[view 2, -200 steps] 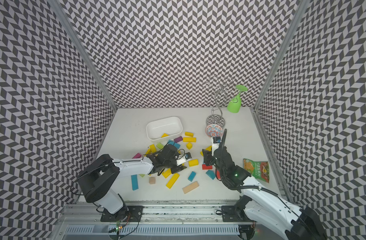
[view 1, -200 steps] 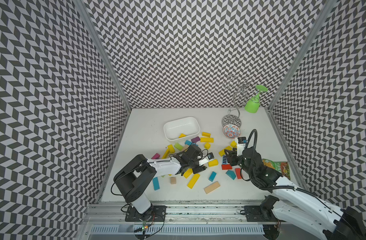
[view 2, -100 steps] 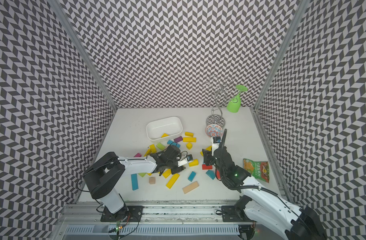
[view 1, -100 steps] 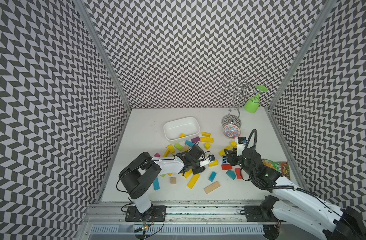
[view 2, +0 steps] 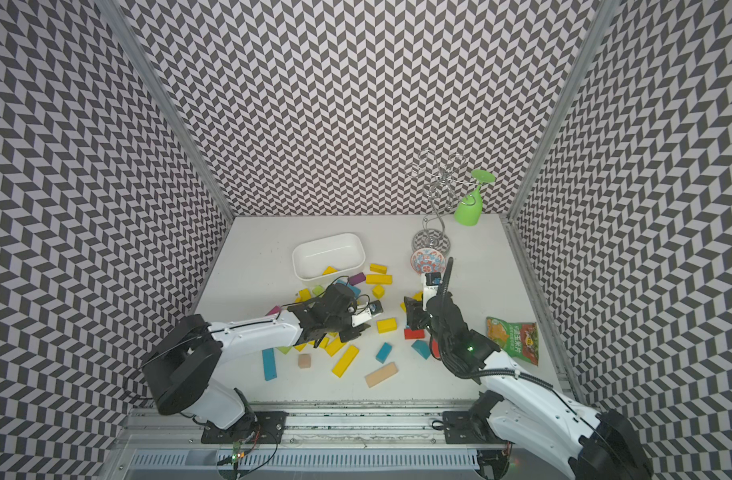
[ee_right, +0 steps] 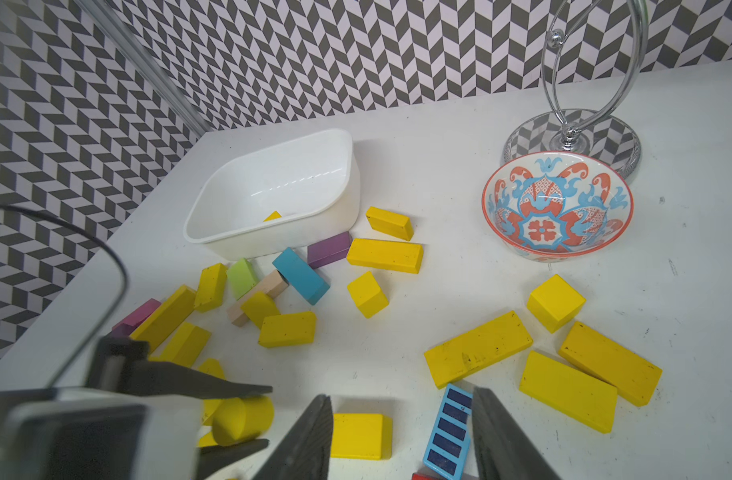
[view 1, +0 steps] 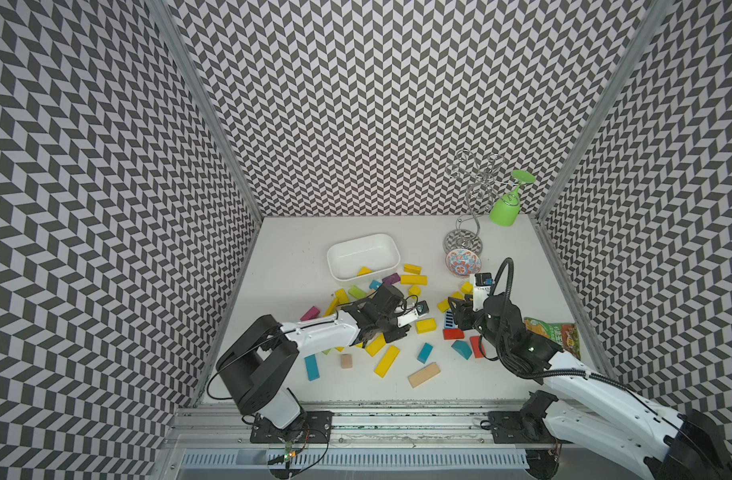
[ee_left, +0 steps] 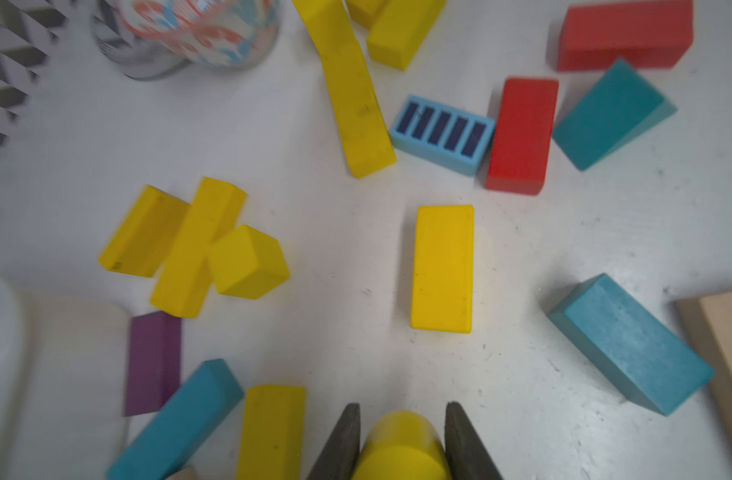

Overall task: Pick out the yellow building blocks
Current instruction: Pick up the building block from the center of the board, then place the building block in the storage box.

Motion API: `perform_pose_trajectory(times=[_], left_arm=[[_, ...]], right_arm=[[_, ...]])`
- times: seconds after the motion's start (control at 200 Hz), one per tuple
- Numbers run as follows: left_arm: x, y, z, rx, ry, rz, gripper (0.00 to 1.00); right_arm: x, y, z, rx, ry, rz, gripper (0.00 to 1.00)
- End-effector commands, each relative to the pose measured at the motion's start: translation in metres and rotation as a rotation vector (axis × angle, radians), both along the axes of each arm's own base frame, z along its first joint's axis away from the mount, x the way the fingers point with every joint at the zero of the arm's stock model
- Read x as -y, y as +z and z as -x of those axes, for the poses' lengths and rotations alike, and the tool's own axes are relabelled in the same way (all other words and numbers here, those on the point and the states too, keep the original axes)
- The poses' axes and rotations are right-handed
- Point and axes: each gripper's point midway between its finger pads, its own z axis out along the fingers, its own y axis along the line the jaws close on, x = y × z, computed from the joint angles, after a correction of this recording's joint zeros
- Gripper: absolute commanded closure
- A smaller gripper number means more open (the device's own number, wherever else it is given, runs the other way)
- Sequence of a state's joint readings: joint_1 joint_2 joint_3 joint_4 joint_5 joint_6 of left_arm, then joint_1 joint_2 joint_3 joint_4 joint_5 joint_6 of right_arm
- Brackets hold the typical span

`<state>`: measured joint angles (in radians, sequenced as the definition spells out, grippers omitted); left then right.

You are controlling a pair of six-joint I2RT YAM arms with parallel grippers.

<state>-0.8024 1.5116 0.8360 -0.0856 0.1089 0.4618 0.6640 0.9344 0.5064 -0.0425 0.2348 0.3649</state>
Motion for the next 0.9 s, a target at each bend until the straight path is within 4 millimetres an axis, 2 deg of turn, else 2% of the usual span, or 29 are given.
perform_pose_trajectory(times=[0.0,0.04,0.1,0.145,0.205,0.305,0.476,0.666,0.851,0.896], left_arm=[[-0.015,0.067,-0.041,0.041,0.237,0.26,1.0],[-0.028,0.09,-0.059,0.019,0.361,0.378,1.0],[-0.049,0.112,-0.086,-0.034,0.522,0.54,1.0],[-0.069,0.12,-0.108,-0.09,0.67,0.634,1.0],[-0.088,0.119,-0.131,-0.183,0.799,0.698,1.0],[-0.113,0.1,-0.162,-0.251,0.977,0.68,1.0],[-0.135,0.069,-0.194,-0.239,1.134,0.6,1.0],[-0.144,0.027,-0.219,-0.27,1.228,0.512,1.0],[-0.147,-0.008,-0.233,-0.317,1.273,0.46,1.0],[-0.146,-0.015,-0.234,-0.331,1.273,0.453,0.96]], right_arm=[[-0.014,0.012,-0.011,0.051,0.041,-0.034,0.45],[-0.02,0.011,-0.013,0.052,0.063,-0.029,0.45],[-0.027,0.008,-0.019,0.049,0.082,-0.011,0.45],[-0.03,0.006,-0.024,0.039,0.08,0.006,0.45],[-0.034,0.004,-0.032,0.025,0.076,0.033,0.45],[-0.045,0.002,-0.045,0.013,0.093,0.064,0.46],[-0.061,-0.004,-0.058,-0.009,0.129,0.089,0.46],[-0.074,-0.011,-0.069,-0.021,0.166,0.123,0.46],[-0.08,-0.019,-0.072,-0.048,0.189,0.136,0.47],[-0.08,-0.02,-0.071,-0.05,0.191,0.134,0.47]])
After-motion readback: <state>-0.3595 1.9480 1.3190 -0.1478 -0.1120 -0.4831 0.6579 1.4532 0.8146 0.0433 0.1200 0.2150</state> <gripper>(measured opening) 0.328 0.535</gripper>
